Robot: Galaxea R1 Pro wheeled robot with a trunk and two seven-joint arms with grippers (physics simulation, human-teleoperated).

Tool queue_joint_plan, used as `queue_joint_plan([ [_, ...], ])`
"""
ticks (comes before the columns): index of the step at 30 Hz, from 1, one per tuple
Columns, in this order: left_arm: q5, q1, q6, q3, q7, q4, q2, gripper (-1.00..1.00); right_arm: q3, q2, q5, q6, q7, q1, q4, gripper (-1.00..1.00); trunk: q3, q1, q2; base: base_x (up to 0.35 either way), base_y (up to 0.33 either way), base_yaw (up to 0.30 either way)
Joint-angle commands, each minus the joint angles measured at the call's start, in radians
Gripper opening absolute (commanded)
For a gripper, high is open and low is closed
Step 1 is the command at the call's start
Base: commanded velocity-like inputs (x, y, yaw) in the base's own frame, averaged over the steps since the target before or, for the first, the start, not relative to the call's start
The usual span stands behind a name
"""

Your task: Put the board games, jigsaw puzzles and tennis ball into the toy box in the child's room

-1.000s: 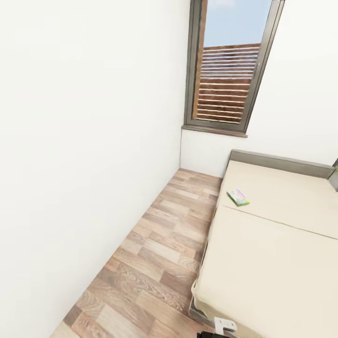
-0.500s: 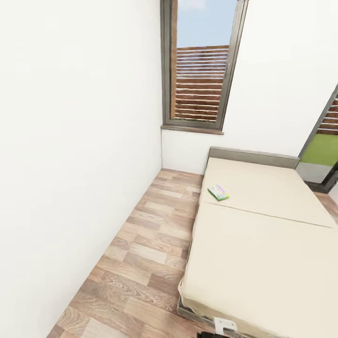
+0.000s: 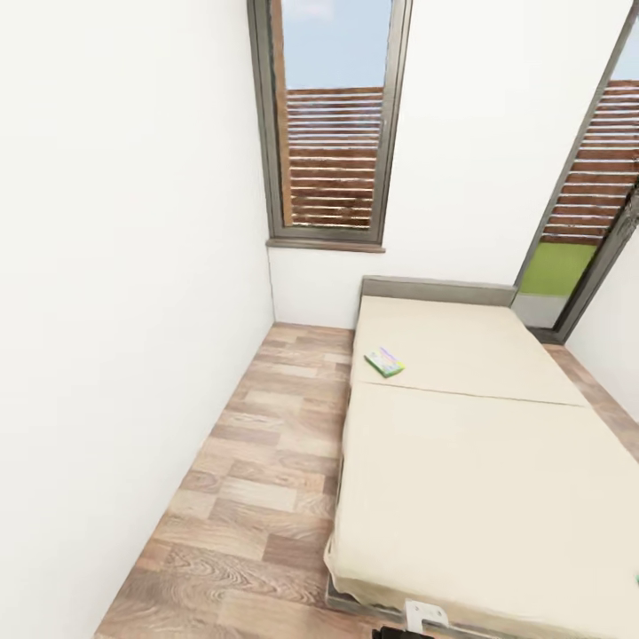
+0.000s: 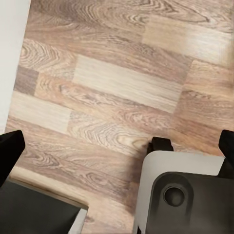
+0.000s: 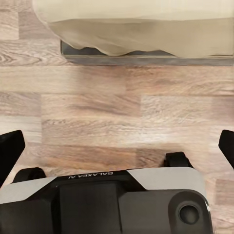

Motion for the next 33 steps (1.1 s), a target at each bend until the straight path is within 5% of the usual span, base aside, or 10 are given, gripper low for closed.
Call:
queue_joint_plan([
  [1, 0.003, 0.000, 0.002, 0.005, -0.001, -0.001, 0.000, 1.00, 0.003, 0.000, -0.008, 0.005, -0.006, 0.000, -0.002, 1.00, -0.002, 0.001, -0.002, 0.230, 0.210, -0.287],
  [27, 0.003, 0.001, 0.002, 0.005, -0.002, -0.001, 0.000, 1.00, 0.003, 0.000, -0.008, 0.006, -0.005, 0.000, -0.002, 1.00, -0.002, 0.001, -0.002, 0.186, 0.216, -0.287],
  [33, 0.004, 0.001, -0.042, 0.004, -0.001, 0.000, -0.001, 1.00, 0.003, 0.000, -0.008, 0.006, -0.004, 0.000, -0.002, 1.00, -0.002, 0.001, -0.002, 0.095, 0.060, -0.287],
])
